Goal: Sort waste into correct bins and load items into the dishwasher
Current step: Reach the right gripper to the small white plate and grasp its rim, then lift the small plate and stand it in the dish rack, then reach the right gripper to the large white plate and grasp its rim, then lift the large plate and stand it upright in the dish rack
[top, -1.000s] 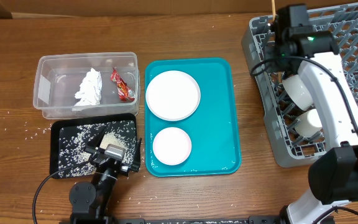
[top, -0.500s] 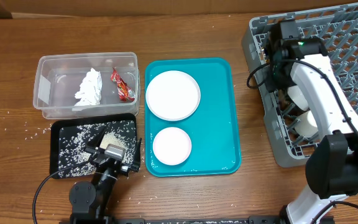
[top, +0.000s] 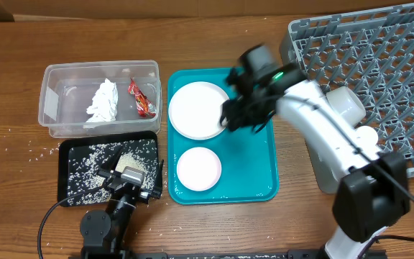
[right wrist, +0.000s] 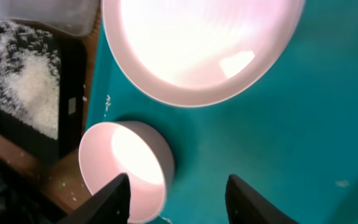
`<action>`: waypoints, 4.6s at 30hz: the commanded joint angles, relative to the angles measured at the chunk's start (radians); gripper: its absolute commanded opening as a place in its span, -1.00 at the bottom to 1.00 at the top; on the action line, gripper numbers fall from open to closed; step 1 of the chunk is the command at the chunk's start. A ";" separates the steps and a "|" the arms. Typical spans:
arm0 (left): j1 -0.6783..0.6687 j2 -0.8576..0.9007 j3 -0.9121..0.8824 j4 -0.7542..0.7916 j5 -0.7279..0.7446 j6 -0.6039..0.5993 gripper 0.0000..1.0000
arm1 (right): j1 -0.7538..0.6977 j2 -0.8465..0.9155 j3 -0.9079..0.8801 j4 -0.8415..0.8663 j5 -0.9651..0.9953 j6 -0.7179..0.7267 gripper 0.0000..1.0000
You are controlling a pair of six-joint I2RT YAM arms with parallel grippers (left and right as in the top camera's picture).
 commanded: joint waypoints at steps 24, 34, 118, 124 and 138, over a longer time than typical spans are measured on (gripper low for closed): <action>0.007 -0.010 -0.004 0.002 0.011 0.014 1.00 | 0.174 -0.036 -0.245 0.114 0.265 0.448 -0.92; 0.007 -0.010 -0.004 0.002 0.011 0.014 1.00 | -0.008 -0.198 0.042 -0.071 0.829 0.283 -0.92; 0.007 -0.010 -0.004 0.002 0.011 0.014 1.00 | -0.010 0.253 -0.048 0.277 0.151 0.372 -0.24; 0.007 -0.010 -0.004 0.002 0.011 0.014 1.00 | -0.014 0.251 -0.031 0.182 0.250 0.410 -0.92; 0.007 -0.010 -0.004 0.002 0.011 0.014 1.00 | -0.139 -0.153 0.215 0.137 0.870 0.141 -0.92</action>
